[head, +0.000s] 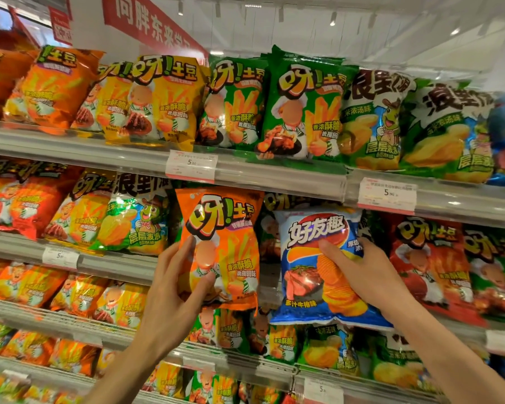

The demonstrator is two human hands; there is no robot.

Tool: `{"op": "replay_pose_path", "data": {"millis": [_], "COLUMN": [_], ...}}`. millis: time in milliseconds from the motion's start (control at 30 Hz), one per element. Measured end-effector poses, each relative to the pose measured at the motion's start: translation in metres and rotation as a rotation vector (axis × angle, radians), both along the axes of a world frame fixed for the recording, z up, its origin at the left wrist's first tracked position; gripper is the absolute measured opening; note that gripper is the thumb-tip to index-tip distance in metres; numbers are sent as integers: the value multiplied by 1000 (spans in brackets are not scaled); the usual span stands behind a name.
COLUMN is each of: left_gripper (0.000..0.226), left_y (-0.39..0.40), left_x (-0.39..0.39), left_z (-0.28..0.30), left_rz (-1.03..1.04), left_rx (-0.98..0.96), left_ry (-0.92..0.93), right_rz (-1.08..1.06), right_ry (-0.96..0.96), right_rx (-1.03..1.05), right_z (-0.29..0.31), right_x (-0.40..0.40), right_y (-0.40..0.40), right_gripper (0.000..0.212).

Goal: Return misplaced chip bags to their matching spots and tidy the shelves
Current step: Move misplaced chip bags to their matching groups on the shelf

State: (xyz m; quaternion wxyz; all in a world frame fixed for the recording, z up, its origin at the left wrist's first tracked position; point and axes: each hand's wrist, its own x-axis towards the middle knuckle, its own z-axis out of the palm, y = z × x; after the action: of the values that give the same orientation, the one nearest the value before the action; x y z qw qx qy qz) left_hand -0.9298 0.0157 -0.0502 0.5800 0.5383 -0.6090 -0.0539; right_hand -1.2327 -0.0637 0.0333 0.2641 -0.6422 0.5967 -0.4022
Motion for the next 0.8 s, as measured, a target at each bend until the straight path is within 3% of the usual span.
{"op": "replay_pose_path", "data": {"millis": [200, 300, 433, 667, 800], "left_gripper": [68, 66, 68, 66, 70], "left_y": [-32, -51, -78, -108, -109], "left_x": [-35, -48, -63, -78, -70], "left_z": [6, 11, 16, 11, 3], "left_rz": [-63, -77, -93, -66, -41], "left_rx": [-12, -24, -17, 5, 103], "left_ry": [-55, -85, -129, -193, -260], "right_rz": [-91, -128, -158, -159, -141], "right_ry": [21, -3, -20, -19, -36], "right_rx": [3, 4, 40, 20, 34], "right_z": [3, 4, 1, -2, -1], "right_x": [-35, -48, -62, -72, -72], "right_y": [16, 23, 26, 29, 31], "right_gripper": [109, 100, 107, 82, 92]}}
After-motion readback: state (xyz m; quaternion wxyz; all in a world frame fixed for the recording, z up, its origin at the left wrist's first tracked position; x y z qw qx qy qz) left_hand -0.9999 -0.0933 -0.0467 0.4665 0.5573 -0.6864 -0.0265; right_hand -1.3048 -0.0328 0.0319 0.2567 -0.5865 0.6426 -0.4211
